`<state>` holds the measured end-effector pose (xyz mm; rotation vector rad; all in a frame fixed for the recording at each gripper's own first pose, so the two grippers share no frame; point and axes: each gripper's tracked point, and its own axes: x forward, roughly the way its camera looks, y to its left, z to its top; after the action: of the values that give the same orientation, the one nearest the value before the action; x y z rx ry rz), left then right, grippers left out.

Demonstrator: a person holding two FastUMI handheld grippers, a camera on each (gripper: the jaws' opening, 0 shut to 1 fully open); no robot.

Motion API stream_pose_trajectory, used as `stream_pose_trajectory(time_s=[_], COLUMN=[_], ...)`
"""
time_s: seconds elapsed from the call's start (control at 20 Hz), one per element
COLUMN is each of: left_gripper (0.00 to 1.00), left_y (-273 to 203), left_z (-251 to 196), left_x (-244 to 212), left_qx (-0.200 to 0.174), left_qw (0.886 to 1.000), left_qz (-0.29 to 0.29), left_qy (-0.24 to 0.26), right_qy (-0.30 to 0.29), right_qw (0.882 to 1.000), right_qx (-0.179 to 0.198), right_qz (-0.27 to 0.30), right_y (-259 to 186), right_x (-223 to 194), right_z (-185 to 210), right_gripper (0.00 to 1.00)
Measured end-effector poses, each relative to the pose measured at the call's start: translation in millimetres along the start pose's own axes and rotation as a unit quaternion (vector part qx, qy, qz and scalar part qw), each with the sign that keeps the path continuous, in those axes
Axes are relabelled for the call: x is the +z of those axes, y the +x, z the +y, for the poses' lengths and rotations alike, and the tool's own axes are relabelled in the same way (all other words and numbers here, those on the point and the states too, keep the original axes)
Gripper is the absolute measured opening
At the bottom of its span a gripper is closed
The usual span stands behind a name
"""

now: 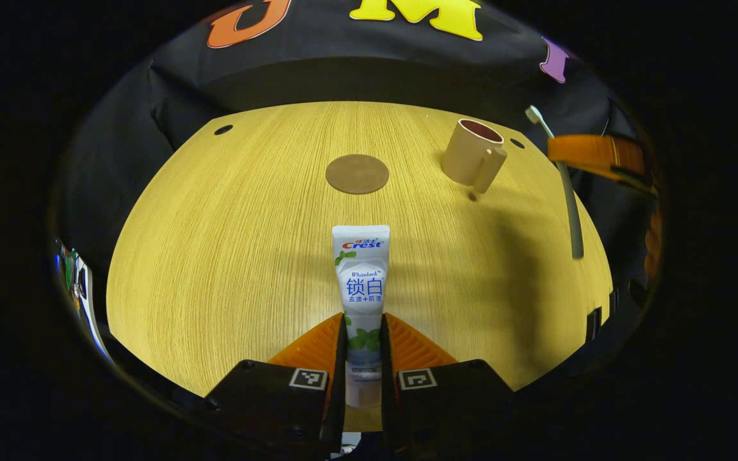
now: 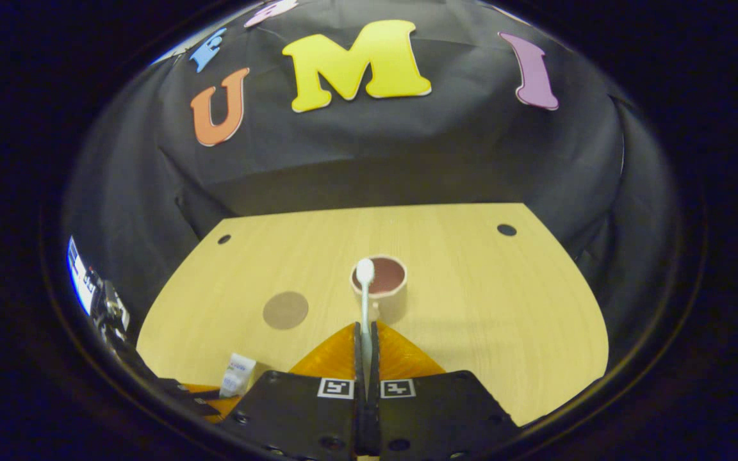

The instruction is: Put the toothbrush and toothpaste on the desktop into the cup, then pick up the cup and place it on the coaster on the desktop.

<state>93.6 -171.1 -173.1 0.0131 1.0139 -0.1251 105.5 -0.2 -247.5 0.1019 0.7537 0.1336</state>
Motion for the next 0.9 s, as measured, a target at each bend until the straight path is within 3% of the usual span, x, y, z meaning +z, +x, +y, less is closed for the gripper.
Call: stream_pose_trajectory(time_s=[0.35, 0.55, 0.9], left_gripper=[0.27, 0.27, 0.27], left_y=[3, 9, -3], left_z=[-1, -2, -19], left_x=[9, 15, 43], left_qx=[-0.004, 0.001, 0.007], left_qw=[1.0, 1.0, 1.0], left_qz=[0.003, 0.009, 0.009], left_qy=[-0.01, -0.021, -0.028], right_qy=[-0.013, -0.016, 0.005], right_qw=[0.993, 0.979, 0.977], right_qx=[0.008, 0.02, 0.019], right_qz=[-0.115, -0.204, -0.212], right_y=[44, 56, 109], right_x=[90, 134, 140], right_z=[14, 19, 10], right_gripper=[0.0, 0.0, 0.0])
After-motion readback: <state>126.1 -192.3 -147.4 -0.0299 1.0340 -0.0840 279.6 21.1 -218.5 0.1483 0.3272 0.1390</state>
